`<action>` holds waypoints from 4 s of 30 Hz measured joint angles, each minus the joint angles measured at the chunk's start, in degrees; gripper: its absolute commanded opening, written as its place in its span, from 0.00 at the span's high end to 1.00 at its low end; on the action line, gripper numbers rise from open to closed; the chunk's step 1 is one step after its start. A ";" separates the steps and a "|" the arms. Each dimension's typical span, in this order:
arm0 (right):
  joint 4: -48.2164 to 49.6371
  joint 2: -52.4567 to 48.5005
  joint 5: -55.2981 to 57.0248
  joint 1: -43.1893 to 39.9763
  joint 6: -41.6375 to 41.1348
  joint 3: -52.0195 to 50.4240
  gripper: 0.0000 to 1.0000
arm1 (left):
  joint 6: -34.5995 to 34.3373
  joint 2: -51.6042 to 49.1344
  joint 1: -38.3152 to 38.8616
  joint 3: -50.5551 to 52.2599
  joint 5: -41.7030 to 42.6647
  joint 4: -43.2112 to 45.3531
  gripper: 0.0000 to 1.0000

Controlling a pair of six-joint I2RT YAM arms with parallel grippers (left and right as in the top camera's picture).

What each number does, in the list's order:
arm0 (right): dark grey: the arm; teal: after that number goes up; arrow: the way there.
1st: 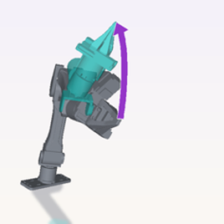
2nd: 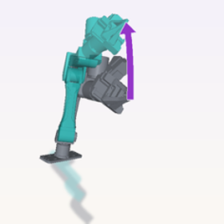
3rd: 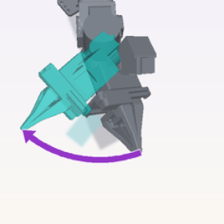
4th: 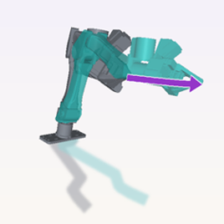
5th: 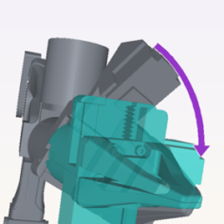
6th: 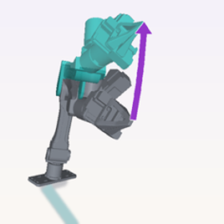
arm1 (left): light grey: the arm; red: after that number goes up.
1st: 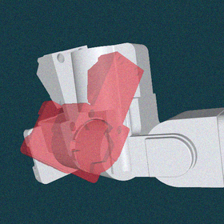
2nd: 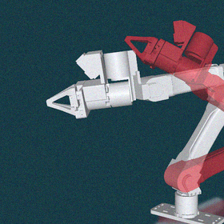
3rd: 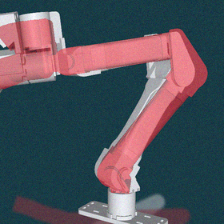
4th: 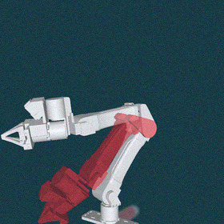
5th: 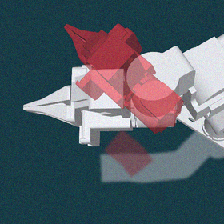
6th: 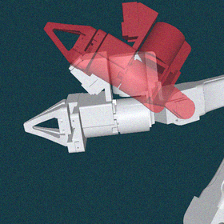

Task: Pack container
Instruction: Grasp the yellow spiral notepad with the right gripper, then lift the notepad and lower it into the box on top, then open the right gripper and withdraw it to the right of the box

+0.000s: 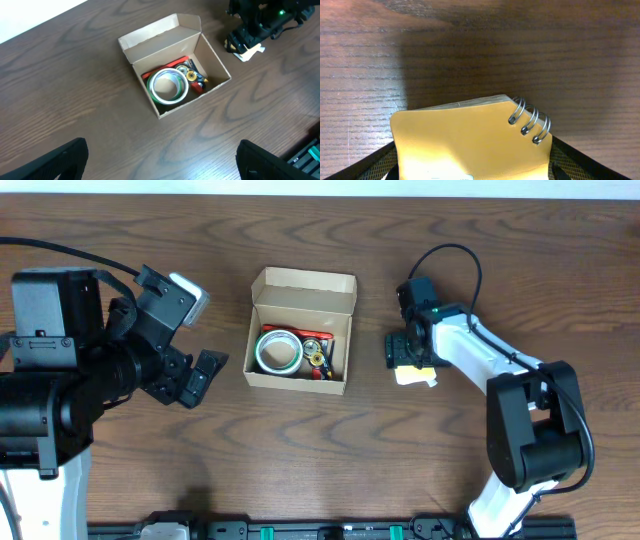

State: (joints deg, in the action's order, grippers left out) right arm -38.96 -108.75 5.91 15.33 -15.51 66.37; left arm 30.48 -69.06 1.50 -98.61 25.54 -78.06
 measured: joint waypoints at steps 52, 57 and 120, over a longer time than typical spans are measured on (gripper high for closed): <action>-22.69 -13.68 0.52 30.05 -34.10 43.63 0.25 | 0.00 0.00 0.00 0.00 0.02 0.00 0.05; -20.96 -13.68 2.21 31.93 -36.92 43.63 0.21 | 0.00 0.00 0.00 0.00 0.02 0.00 0.05; 1.36 0.59 -13.44 6.97 -25.46 10.14 0.99 | -0.66 -1.99 -0.76 -0.07 0.00 4.46 0.05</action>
State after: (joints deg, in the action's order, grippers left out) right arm -37.60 -108.16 -7.53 22.31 -40.97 76.51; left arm 29.82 -71.05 0.73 -98.67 25.54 -73.60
